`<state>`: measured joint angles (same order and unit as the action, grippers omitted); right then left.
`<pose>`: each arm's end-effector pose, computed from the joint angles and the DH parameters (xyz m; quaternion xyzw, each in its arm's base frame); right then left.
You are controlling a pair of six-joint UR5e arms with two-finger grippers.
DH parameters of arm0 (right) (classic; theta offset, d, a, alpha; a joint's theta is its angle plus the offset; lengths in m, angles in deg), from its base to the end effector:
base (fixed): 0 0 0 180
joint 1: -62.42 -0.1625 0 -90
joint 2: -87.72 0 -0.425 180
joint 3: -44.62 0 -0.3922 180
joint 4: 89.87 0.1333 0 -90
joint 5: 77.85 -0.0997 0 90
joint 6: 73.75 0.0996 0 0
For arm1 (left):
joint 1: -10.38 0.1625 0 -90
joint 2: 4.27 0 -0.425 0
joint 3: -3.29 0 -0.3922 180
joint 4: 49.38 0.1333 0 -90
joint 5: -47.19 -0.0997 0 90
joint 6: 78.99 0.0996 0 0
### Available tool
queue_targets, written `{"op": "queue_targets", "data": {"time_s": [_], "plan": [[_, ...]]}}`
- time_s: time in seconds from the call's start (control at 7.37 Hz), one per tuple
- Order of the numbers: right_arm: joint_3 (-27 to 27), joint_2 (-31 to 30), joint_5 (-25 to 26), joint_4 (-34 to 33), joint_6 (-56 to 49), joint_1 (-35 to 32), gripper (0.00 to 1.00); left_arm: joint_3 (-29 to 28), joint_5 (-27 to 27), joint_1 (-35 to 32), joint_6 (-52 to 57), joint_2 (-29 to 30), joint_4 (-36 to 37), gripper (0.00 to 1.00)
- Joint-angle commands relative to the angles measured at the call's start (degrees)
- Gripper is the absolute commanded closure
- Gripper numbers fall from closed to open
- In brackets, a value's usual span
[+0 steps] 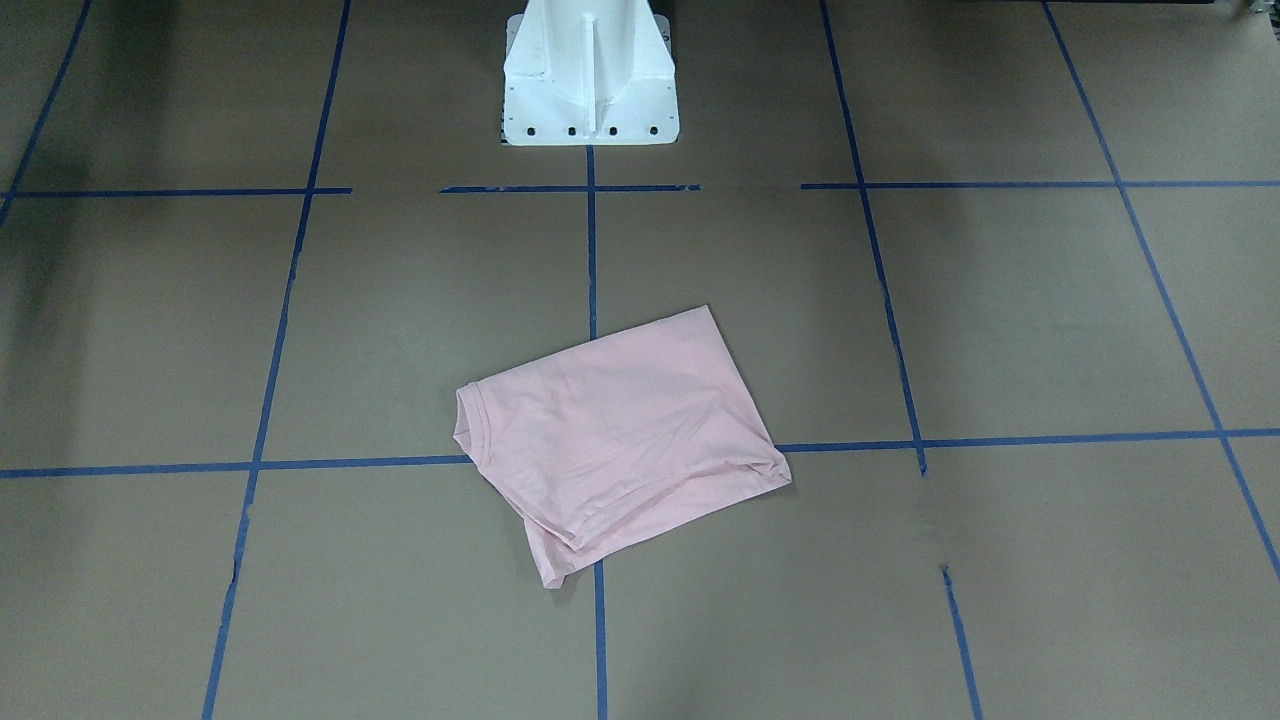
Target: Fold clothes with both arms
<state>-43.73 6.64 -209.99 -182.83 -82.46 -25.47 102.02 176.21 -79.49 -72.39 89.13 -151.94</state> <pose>0.0458 -0.5620 0.5989 0.0557 -0.3566 -0.1014 0.9271 -0.0694 -0.5317 0.5330 0.2196 0.3144 0.1253 0.9150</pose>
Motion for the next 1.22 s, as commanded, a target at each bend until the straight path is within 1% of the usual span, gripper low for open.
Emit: {"op": "queue_targets", "data": {"time_s": [0.0, 0.14, 0.27, 0.41, 0.54, 0.68, 0.81, 1.09], "plan": [[-3.8, -3.6, 1.3, 0.1, 0.4, -0.9, 0.00, 0.1, 1.3, -2.8, 0.8, -6.9, -3.8, 0.00], [-3.9, -6.1, 0.8, 0.1, 0.5, -0.9, 0.00, -0.6, 0.2, -2.7, 0.7, -9.3, -3.7, 0.00], [-4.1, -7.6, -0.2, 0.1, 0.6, -1.9, 0.00, -0.7, -0.9, -2.8, 0.7, -9.7, -2.7, 0.00], [-3.9, -8.7, -2.0, 0.1, 0.7, -2.2, 0.00, -0.6, -0.9, -2.7, 0.8, -9.5, 3.2, 0.00], [-3.6, -9.9, -2.5, 0.1, 0.7, -2.5, 0.00, 0.4, -0.4, -2.6, 0.9, -8.9, 9.8, 0.00], [-3.3, -10.8, -2.8, 0.0, 0.8, -2.8, 0.00, 0.6, -0.3, -2.6, 0.9, -8.9, 11.8, 0.00], [-3.3, -11.7, -4.7, 0.0, 0.8, -3.1, 0.00, 0.6, -0.3, -2.5, 0.9, -9.3, 11.9, 0.00], [-3.3, -12.3, -5.0, 0.1, 0.6, -3.6, 0.00, 0.8, -0.4, -2.3, 0.8, -8.9, 11.8, 0.00]]}}
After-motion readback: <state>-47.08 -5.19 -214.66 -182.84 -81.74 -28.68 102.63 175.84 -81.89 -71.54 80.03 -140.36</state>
